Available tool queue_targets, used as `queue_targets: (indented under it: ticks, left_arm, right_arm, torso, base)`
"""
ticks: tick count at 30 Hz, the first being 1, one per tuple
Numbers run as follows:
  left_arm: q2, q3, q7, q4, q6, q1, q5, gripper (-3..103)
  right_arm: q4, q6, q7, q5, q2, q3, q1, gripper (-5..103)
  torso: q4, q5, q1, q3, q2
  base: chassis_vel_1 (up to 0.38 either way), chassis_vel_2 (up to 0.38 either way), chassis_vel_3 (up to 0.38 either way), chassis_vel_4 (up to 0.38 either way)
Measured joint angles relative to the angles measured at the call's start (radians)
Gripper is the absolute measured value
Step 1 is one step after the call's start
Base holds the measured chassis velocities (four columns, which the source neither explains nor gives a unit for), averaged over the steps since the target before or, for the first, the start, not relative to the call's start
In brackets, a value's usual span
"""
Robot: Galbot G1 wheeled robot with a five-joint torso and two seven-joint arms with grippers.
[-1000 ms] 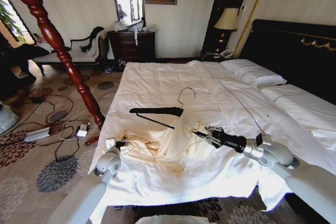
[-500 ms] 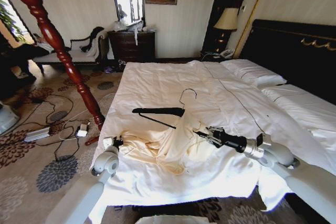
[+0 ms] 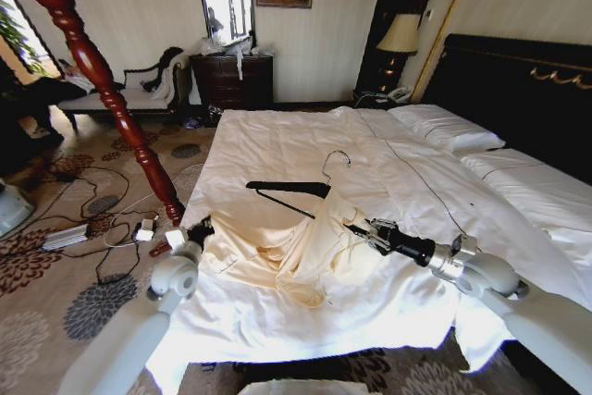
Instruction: Pick up the clothes from the bed and hang them on the clothes hanger.
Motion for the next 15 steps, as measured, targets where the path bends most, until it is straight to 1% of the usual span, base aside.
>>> queue_targets:
  ticks: [1, 2, 6, 7, 9, 11, 12, 14, 15]
  left_arm:
    - [0.015, -0.002, 0.006, 0.002, -0.012, -0.036, -0.031, 2]
    - [0.015, -0.002, 0.006, 0.002, -0.012, -0.036, -0.031, 2]
    - [0.107, 0.015, 0.039, -0.013, -0.04, -0.227, -0.176, 2]
    - [0.107, 0.015, 0.039, -0.013, -0.04, -0.227, -0.176, 2]
    - [0.157, 0.025, 0.059, -0.025, -0.042, -0.295, -0.232, 2]
    - [0.2, 0.028, 0.092, -0.045, -0.047, -0.323, -0.265, 2]
    - [0.2, 0.028, 0.092, -0.045, -0.047, -0.323, -0.265, 2]
    - [0.233, 0.022, 0.141, -0.077, -0.064, -0.318, -0.279, 2]
    - [0.246, 0.011, 0.177, -0.104, -0.081, -0.304, -0.28, 2]
  right_arm:
    - [0.003, -0.003, -0.002, -0.006, 0.0, -0.005, -0.006, 20]
    - [0.003, -0.003, -0.002, -0.006, 0.0, -0.005, -0.006, 20]
    - [0.0, -0.006, -0.011, -0.063, 0.001, -0.042, -0.032, 20]
    - [0.0, -0.006, -0.011, -0.063, 0.001, -0.042, -0.032, 20]
    - [-0.009, -0.007, -0.016, -0.092, 0.007, -0.06, -0.04, 20]
    - [-0.015, -0.007, -0.017, -0.102, 0.014, -0.065, -0.041, 20]
    - [-0.015, -0.007, -0.017, -0.102, 0.014, -0.065, -0.041, 20]
    - [-0.02, -0.007, -0.014, -0.102, 0.016, -0.065, -0.042, 20]
    - [-0.024, -0.007, -0.009, -0.104, 0.016, -0.065, -0.044, 20]
  torso:
    - [0.0, 0.0, 0.0, 0.0, 0.0]
    - [0.0, 0.0, 0.0, 0.0, 0.0]
    - [-0.0008, 0.0006, 0.0, 0.0, 0.0]
    - [-0.0008, 0.0006, 0.0, 0.0, 0.0]
    - [-0.0009, 0.0009, 0.0, 0.0, 0.0]
    - [-0.0003, 0.0007, 0.0, 0.0, 0.0]
    - [-0.0003, 0.0007, 0.0, 0.0, 0.0]
    - [0.0002, 0.0003, 0.0, 0.0, 0.0]
    - [0.0001, 0.0003, 0.0, 0.0, 0.0]
  base:
    - [0.0, 0.0, 0.0, 0.0]
    - [0.0, 0.0, 0.0, 0.0]
    - [0.0, 0.0, 0.0, 0.0]
    - [0.0, 0.0, 0.0, 0.0]
    - [0.0, 0.0, 0.0, 0.0]
    - [0.0, 0.0, 0.0, 0.0]
    - [0.0, 0.0, 0.0, 0.0]
    - [0.0, 0.0, 0.0, 0.0]
    - [0.0, 0.0, 0.0, 0.0]
